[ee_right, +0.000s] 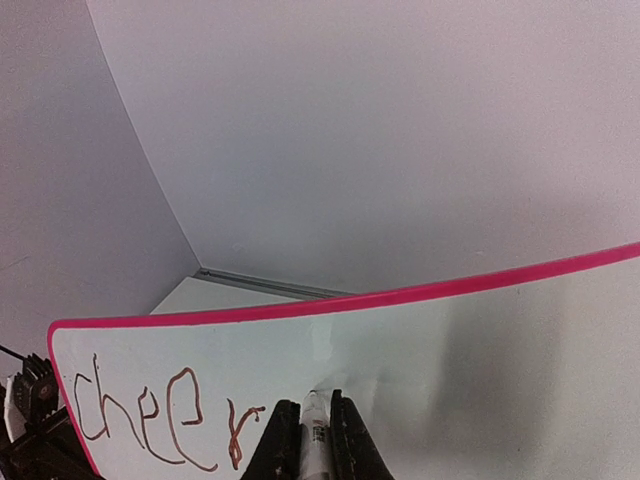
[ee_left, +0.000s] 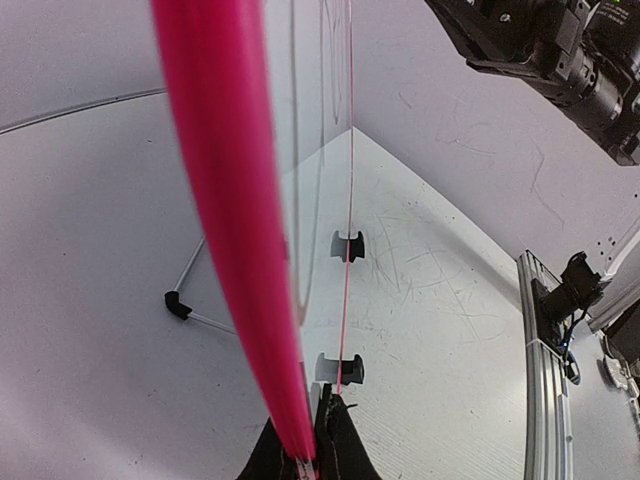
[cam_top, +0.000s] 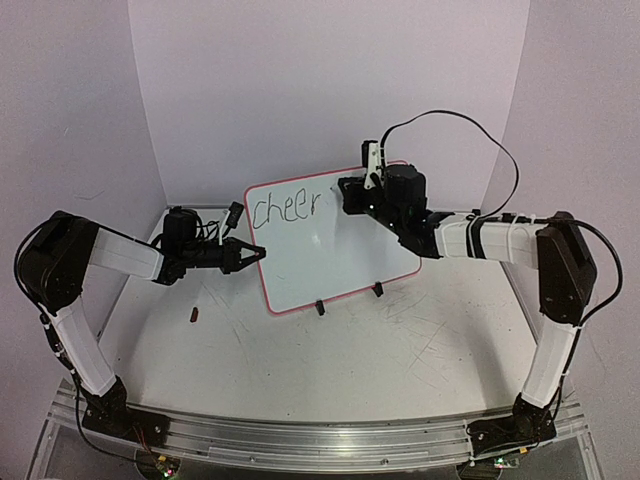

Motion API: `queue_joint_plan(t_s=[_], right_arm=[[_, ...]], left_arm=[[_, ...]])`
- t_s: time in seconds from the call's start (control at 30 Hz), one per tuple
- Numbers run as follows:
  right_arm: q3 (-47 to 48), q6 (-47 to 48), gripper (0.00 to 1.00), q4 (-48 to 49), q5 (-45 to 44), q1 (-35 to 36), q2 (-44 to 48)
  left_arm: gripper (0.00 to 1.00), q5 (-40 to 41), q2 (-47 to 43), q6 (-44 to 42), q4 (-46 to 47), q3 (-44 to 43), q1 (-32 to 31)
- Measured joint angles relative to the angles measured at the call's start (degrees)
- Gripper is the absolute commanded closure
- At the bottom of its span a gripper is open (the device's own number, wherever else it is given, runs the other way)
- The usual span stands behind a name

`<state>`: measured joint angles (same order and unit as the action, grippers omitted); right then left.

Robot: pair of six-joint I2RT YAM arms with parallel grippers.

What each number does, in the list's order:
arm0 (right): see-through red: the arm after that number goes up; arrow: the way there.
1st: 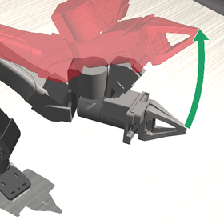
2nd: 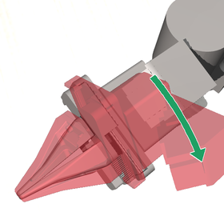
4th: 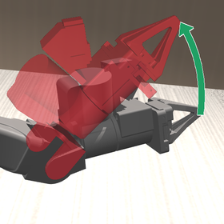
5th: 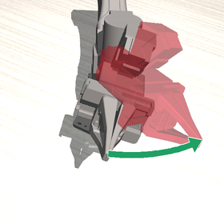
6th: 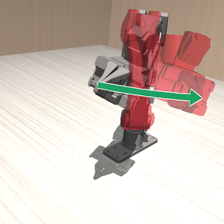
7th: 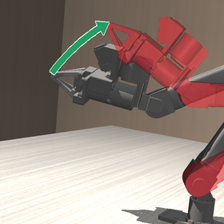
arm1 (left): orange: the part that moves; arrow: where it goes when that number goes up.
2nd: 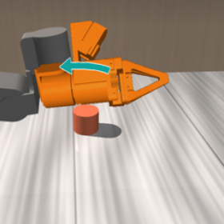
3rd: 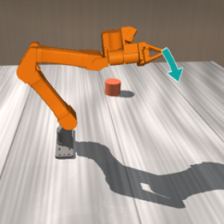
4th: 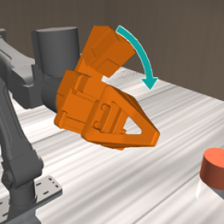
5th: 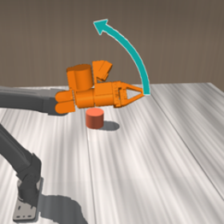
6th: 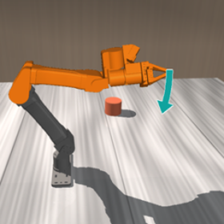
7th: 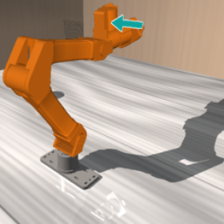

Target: Write a sentence on the whiteboard

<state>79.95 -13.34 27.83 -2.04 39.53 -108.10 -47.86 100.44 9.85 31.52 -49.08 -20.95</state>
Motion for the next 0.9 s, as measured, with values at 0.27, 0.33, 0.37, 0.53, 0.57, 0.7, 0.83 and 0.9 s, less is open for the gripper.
queue_joint_plan(t_s=[0.27,0.33,0.37,0.53,0.57,0.7,0.83,0.9], right_arm=[[1.3,0.0,1.0,0.0,0.4,0.0,-1.0],[1.6,0.0,1.0,0.0,0.7,0.0,-1.2],[1.7,0.0,1.0,0.0,0.8,0.1,-1.3],[1.7,-0.2,1.0,0.0,1.4,0.6,-1.5],[1.7,-0.3,1.0,0.0,1.6,0.7,-1.6],[1.3,-0.5,1.0,-0.1,2.0,0.9,-1.6],[0.1,-0.8,1.0,-0.1,2.2,1.1,-1.6],[-0.4,-0.9,1.0,0.0,2.2,1.1,-1.6]], left_arm=[[1.0,0.0,0.0,0.0,-0.1,0.0,0.0],[1.0,0.0,0.0,0.0,-0.1,0.0,0.0],[1.0,0.0,0.0,0.0,-0.1,0.0,0.0],[1.0,0.1,0.0,0.0,-0.1,0.0,0.0],[1.0,0.0,0.0,0.0,-0.1,0.0,0.0],[1.0,0.0,0.0,0.0,-0.1,0.0,0.0],[1.0,0.2,0.0,0.1,-0.2,0.0,0.0],[1.0,0.3,0.0,0.1,-0.5,0.0,0.0]])
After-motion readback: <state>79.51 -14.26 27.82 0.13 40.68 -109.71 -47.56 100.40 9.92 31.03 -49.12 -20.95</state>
